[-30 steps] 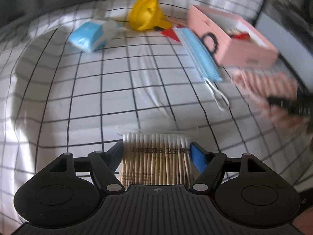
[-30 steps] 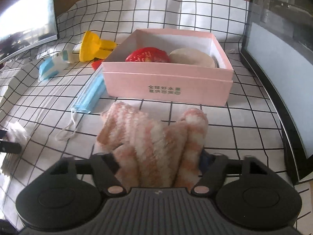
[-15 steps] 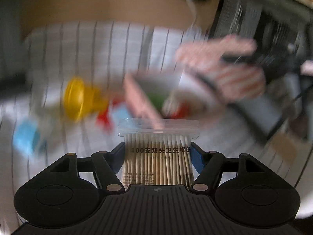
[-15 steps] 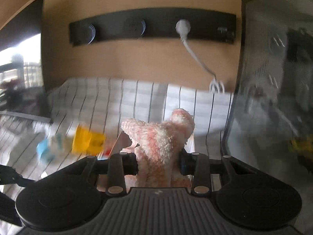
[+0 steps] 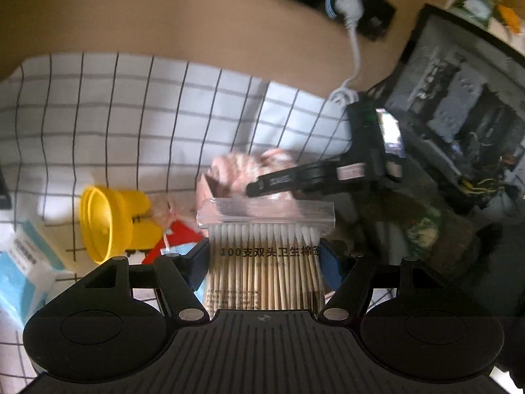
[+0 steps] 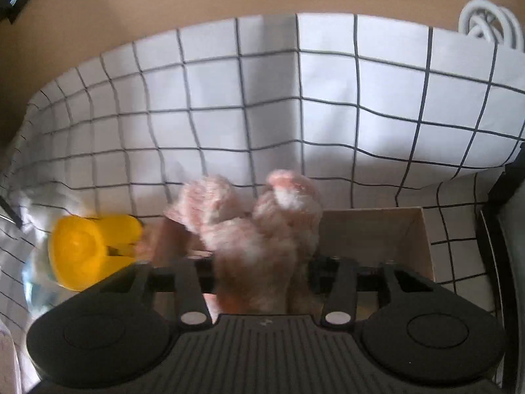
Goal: Organize soft objects
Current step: 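Drop the towel into the pink box with the right tool while the left tool places the swab box there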
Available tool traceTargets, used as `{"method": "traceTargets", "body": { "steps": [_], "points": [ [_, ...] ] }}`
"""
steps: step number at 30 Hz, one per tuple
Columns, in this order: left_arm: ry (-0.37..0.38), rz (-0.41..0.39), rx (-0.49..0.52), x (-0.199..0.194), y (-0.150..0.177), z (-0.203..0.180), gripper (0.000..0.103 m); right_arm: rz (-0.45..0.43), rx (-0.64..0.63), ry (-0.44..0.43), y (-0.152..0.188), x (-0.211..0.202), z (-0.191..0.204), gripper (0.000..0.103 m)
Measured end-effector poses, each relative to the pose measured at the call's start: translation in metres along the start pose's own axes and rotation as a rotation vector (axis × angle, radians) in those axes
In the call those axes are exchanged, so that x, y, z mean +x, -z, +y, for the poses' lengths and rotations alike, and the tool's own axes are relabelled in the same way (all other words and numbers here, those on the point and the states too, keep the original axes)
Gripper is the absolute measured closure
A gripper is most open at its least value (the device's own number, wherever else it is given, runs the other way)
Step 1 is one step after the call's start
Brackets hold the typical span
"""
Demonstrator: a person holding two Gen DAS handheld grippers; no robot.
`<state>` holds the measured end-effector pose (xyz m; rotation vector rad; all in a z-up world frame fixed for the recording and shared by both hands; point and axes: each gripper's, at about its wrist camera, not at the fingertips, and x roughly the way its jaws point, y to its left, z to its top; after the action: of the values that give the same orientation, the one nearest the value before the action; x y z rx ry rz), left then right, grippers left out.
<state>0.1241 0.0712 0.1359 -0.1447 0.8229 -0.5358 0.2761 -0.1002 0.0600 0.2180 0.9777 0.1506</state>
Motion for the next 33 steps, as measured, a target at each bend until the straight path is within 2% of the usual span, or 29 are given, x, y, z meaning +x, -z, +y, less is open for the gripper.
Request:
{"method": "traceTargets", "body": {
  "steps": [3, 6, 8, 11, 13, 14, 16, 23, 26, 29, 33],
  "points": [
    [0.026, 0.019, -0.034, 0.022, -0.006, 0.005, 0.030, -0.029, 0.022, 0.003, 0.008, -0.012, -0.009, 0.043],
    [0.054, 0.003, -0.055, 0.048, -0.021, 0.002, 0.030, -0.164, 0.018, -0.004, 0.027, -0.065, -0.015, 0.035],
    [0.068, -0.026, -0.062, 0.068, -0.036, -0.003, 0.030, -0.264, 0.004, 0.034, 0.041, -0.097, -0.016, 0.035],
    [0.043, -0.052, -0.048, 0.103, -0.053, -0.013, 0.029, -0.378, -0.008, 0.147, 0.062, -0.137, -0.016, 0.035],
    [-0.010, 0.012, -0.035, 0.134, -0.057, -0.017, 0.028, -0.406, -0.017, 0.179, 0.068, -0.149, -0.013, 0.035],
    [-0.052, 0.074, -0.045, 0.149, -0.055, -0.017, 0.028, -0.414, -0.022, 0.192, 0.072, -0.154, -0.013, 0.035],
    [-0.077, 0.155, -0.093, 0.165, -0.047, -0.014, 0.023, -0.416, -0.038, 0.218, 0.079, -0.163, -0.013, 0.035],
    [-0.123, 0.128, -0.019, 0.162, -0.045, -0.023, 0.021, -0.379, -0.024, 0.226, 0.090, -0.166, -0.022, 0.035],
    [-0.148, 0.091, 0.033, 0.142, -0.042, -0.032, 0.025, -0.377, -0.026, 0.222, 0.095, -0.168, -0.018, 0.035],
    [-0.133, 0.068, 0.055, 0.119, -0.041, -0.036, 0.025, -0.377, -0.053, 0.211, 0.103, -0.173, -0.012, 0.035],
    [-0.101, 0.015, 0.019, 0.077, -0.030, -0.026, 0.025, -0.366, -0.091, 0.213, 0.115, -0.173, 0.002, 0.035]
  ]
}}
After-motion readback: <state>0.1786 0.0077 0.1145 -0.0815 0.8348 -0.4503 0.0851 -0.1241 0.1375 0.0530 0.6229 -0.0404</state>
